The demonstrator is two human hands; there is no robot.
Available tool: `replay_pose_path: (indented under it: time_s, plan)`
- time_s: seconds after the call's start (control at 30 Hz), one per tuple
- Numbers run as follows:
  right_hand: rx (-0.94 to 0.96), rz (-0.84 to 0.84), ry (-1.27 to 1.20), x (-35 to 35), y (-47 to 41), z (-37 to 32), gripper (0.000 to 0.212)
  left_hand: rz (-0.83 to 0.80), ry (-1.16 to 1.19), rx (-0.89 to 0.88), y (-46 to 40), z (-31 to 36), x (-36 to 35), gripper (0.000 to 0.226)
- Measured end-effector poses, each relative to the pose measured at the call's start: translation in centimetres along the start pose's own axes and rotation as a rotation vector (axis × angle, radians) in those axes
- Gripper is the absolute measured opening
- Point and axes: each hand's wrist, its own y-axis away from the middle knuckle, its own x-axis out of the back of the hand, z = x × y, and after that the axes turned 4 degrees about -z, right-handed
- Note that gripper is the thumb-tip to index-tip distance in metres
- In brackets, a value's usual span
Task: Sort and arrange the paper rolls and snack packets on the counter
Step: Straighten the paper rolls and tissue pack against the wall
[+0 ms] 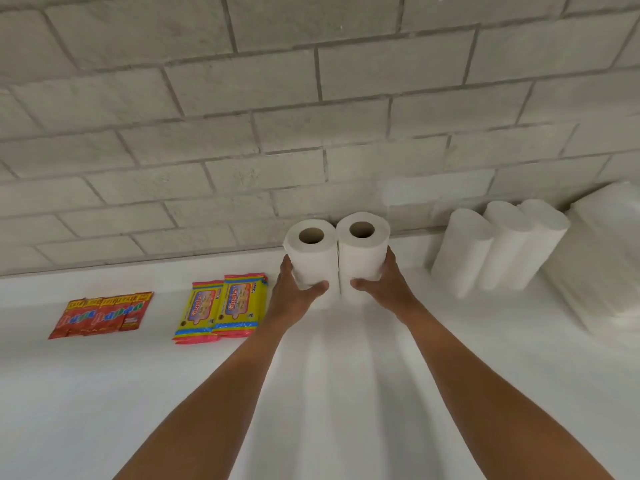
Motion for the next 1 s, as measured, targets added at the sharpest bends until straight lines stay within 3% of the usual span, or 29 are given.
replay_pose_path:
  time_s: [0.63, 0.83, 1.0]
  plan:
    - [-0.014, 0.106, -0.005, -0.9, -1.0, 2.0, 0.09, 0.031, -0.021, 0.029, -1.2, 0.3, -1.8, 0.082]
    - [-0.036, 0.052, -0.031, -0.5, -0.7, 1.5, 0.098, -0.028, 0.01, 0.019, -1.2, 0.3, -1.0, 0.092]
    - [-0.175, 0.023, -0.009, 0.2, 0.7, 2.2, 0.113, -0.064, -0.01, 0.07, 0.0, -0.4, -0.3, 0.108]
